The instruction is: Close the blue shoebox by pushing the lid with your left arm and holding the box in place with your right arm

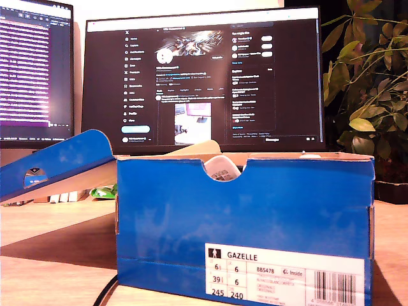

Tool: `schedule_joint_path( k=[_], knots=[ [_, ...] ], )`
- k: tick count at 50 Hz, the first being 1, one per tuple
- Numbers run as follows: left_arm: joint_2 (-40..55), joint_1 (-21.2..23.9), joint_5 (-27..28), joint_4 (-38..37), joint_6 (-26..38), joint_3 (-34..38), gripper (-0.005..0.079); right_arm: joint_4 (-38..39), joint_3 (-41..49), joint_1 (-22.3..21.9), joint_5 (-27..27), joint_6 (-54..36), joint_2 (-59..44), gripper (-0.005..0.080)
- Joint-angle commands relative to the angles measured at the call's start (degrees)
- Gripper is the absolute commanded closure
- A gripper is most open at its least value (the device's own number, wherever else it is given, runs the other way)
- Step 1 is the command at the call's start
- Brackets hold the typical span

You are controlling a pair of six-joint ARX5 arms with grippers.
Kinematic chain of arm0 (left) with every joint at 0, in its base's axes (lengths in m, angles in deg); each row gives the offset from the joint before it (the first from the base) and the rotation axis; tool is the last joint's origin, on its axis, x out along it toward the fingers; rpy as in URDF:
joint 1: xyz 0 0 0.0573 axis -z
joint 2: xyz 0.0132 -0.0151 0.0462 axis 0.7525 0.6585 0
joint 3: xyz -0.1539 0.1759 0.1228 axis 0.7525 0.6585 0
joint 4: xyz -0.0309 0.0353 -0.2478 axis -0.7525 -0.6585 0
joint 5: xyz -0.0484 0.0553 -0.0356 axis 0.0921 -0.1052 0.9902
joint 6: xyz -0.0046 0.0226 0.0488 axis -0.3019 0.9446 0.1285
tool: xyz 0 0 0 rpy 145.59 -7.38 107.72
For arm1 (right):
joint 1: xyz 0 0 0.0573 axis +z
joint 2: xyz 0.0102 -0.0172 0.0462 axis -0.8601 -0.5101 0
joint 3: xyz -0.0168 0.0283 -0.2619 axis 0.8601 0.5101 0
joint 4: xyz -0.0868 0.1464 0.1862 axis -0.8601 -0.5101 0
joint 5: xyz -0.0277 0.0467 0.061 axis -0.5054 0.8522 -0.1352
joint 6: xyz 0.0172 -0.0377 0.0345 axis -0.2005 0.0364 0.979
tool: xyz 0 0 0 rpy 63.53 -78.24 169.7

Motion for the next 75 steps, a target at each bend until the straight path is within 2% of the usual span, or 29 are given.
schedule_joint_path(
  k=[1, 7, 14, 23, 30, 45, 51, 60, 67, 75],
  knots=[
    [-0.42, 0.2, 1.14, 0.72, -2.47, 1.77, 0.0758, 1.16, -0.04, 0.24, 1.7, 3.82, 0.37, 0.0764],
    [-0.42, 0.2, 5.64, 4.13, -4.52, 1.29, 0.0759, 2.32, -2.1, 0.24, 5.29, 5.4, 0.37, 0.0764],
    [-0.39, 0.2, 9.75, 4.11, -5.88, -2.08, 0.0761, 0.76, -6.67, 0.24, 6.21, 8.83, 0.35, 0.0764],
    [1.73, 0.2, 12.83, 3.82, -9.57, -7.02, 0.0762, -5.77, -13.49, 0.24, 6.54, 11.34, -1.6, 0.0764],
    [6.47, 0.2, 15.04, 2.97, -10.69, -10.69, 0.0761, -10.95, -18.03, 0.24, 9.99, 13.0, -5.49, 0.0764],
    [26.18, 0.02, 18.16, 3.5, -8.35, -19.39, 0.0762, -11.65, -23.76, 0.24, 17.97, 12.9, -21.46, 0.0764],
    [35.12, -0.94, 21.7, 3.48, -5.9, -23.47, 0.0762, -10.78, -25.18, 0.24, 20.85, 12.83, -27.89, 0.0764],
    [47.76, -4.11, 28.87, 3.43, -4.35, -29.42, 0.0762, -9.05, -25.68, 0.24, 26.88, 12.7, -36.5, 0.0764],
    [56.17, -7.1, 32.09, 3.45, -2.05, -33.03, 0.0761, -8.04, -25.68, 0.24, 30.53, 12.7, -41.7, 0.0764],
    [65.53, -10.67, 36.65, 3.41, 0.57, -36.94, 0.0762, -5.81, -25.68, 0.24, 32.72, 12.74, -46.4, 0.0764]
  ],
)
